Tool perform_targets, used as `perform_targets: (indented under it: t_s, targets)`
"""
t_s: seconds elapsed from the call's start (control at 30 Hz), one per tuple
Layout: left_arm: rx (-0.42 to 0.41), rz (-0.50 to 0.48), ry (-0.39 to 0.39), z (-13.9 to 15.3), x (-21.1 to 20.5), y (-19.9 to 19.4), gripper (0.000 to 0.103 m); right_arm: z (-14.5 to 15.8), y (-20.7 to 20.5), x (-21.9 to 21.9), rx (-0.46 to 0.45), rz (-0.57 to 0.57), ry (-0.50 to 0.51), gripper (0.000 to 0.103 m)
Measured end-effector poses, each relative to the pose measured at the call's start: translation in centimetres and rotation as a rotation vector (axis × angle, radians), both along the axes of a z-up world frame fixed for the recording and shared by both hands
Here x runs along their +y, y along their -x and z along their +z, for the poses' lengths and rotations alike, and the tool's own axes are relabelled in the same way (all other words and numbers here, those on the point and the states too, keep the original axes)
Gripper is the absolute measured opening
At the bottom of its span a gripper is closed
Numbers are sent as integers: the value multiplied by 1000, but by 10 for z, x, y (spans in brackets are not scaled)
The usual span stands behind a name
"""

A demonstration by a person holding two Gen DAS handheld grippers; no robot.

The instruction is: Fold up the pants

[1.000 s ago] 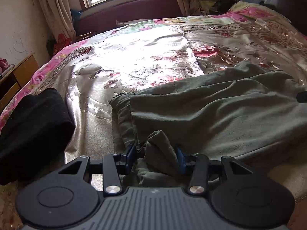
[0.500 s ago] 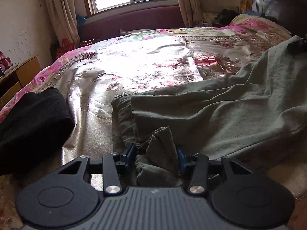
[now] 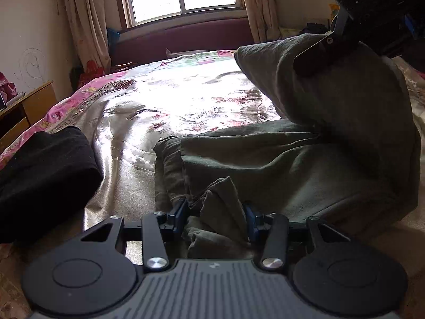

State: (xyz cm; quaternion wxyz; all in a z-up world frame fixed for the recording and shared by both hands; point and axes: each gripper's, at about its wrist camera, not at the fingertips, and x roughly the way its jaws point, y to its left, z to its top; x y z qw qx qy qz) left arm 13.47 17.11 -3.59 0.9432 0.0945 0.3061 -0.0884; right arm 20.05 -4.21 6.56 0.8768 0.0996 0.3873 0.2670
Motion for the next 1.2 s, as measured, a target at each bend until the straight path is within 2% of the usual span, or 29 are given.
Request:
perform_targets:
  t_s: [0.3, 0.53, 0.77, 0.83, 0.97, 1.0, 1.2]
  targets:
    - [-12, 21, 20, 0, 5, 5, 59, -19, -8, 48, 50, 39, -11, 9]
    - [-21, 68, 71, 0, 17, 17, 59, -32, -6, 85, 48, 73, 68, 9]
    - [-36, 76, 102, -6, 21, 27, 59, -20, 9, 107, -28, 105, 113, 9]
    - [-36, 77, 123, -7, 23, 28, 59, -15, 17, 119, -55, 153, 133, 8]
    - [-29, 73, 151, -3, 30, 34, 59, -25, 22, 142, -66, 204, 230, 8]
    - [-27, 72, 149, -2, 32, 37, 59, -33, 19, 143, -25, 203, 220, 10]
    - [-29, 79, 144, 7, 44, 66, 67, -35, 27, 138, 24, 245, 119, 17]
